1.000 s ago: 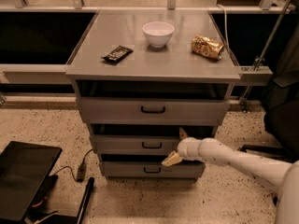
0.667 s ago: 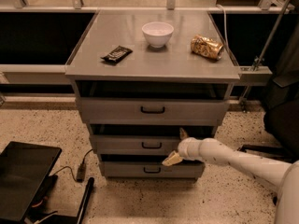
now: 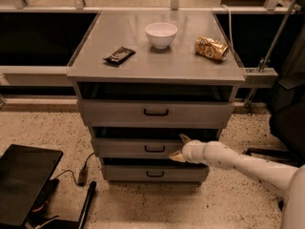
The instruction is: Open middle drawer
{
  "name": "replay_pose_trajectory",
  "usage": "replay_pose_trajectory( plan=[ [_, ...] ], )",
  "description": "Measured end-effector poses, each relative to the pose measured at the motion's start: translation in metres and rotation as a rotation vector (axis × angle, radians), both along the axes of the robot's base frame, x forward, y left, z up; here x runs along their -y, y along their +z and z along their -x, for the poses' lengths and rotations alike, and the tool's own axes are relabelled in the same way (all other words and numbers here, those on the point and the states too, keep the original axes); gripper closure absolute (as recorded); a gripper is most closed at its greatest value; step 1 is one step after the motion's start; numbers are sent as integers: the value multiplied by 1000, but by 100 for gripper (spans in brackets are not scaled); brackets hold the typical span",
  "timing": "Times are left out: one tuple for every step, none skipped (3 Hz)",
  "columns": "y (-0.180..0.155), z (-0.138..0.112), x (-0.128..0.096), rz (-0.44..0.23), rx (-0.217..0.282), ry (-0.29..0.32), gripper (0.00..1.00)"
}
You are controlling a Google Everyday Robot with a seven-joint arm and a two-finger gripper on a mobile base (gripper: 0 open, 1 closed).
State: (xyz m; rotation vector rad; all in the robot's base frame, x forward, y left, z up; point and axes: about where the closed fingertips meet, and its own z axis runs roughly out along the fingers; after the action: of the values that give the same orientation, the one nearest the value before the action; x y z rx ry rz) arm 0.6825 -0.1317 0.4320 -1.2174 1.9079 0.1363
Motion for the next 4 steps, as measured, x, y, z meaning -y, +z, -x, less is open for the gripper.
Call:
replay_pose_trajectory(
  plan=[
    [0,0,0,0,0,0,63],
    [0,0,0,0,0,0,86],
    [0,0,0,0,0,0,100],
    [4,0,0,0,0,0,100]
  ],
)
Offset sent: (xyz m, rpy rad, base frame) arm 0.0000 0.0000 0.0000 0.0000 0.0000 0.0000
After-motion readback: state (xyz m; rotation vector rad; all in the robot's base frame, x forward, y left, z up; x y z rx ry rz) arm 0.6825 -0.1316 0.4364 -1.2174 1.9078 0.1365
